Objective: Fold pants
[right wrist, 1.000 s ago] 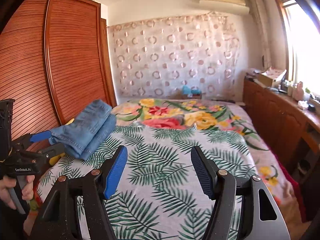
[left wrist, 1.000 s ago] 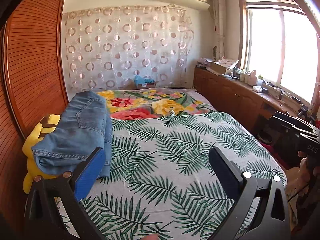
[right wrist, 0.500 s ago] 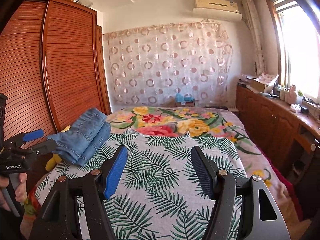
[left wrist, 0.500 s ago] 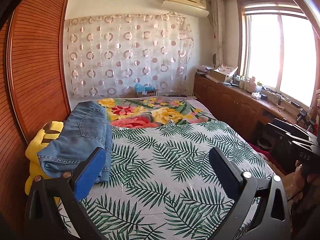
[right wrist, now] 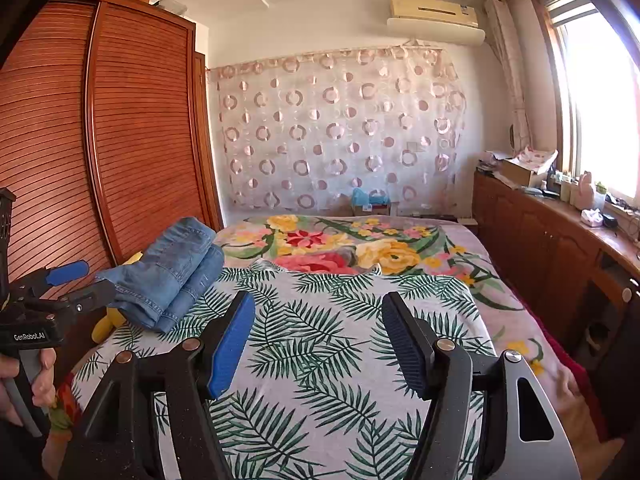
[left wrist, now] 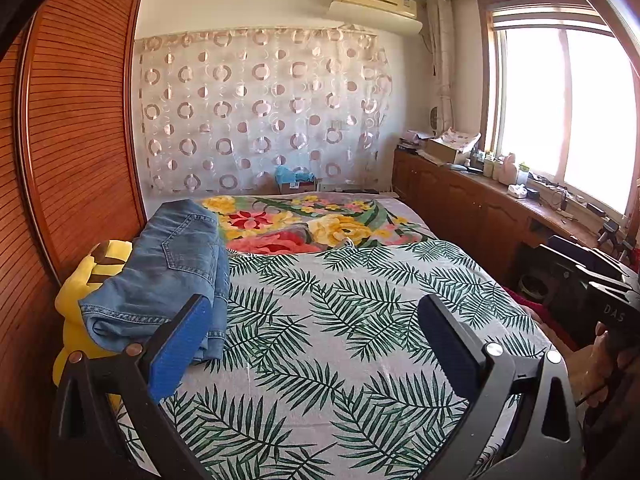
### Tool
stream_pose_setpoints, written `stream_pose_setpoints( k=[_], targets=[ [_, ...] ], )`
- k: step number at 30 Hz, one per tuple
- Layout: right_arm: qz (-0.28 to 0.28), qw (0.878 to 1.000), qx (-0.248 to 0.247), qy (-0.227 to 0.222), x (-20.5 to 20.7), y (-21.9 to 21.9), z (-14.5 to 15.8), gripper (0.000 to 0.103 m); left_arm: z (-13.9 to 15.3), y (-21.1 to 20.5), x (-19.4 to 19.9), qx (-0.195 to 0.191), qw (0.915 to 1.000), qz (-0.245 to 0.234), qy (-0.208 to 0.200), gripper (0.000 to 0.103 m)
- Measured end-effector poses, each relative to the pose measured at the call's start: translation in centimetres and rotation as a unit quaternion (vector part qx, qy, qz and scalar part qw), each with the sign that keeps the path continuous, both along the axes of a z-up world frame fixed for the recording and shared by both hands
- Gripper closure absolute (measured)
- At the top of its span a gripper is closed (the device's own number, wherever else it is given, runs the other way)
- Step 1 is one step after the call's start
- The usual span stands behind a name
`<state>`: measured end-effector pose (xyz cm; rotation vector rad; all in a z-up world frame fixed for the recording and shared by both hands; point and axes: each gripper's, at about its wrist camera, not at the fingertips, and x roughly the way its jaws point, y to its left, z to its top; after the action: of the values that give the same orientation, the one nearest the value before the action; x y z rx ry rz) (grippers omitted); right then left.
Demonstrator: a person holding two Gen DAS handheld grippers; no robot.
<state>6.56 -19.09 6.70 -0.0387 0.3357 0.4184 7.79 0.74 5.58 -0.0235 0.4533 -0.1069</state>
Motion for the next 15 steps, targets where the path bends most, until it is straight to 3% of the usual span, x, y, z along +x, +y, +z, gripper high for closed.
stream_pose_setpoints(
  k=[15],
  targets=[
    [0.002, 1.0, 0.001, -0.001, -0.05, -0.15, -0.29, 0.035, -0.03, 0.01, -0.17, 0.001, 1.0, 0.0, -0.001, 0.0]
  ],
)
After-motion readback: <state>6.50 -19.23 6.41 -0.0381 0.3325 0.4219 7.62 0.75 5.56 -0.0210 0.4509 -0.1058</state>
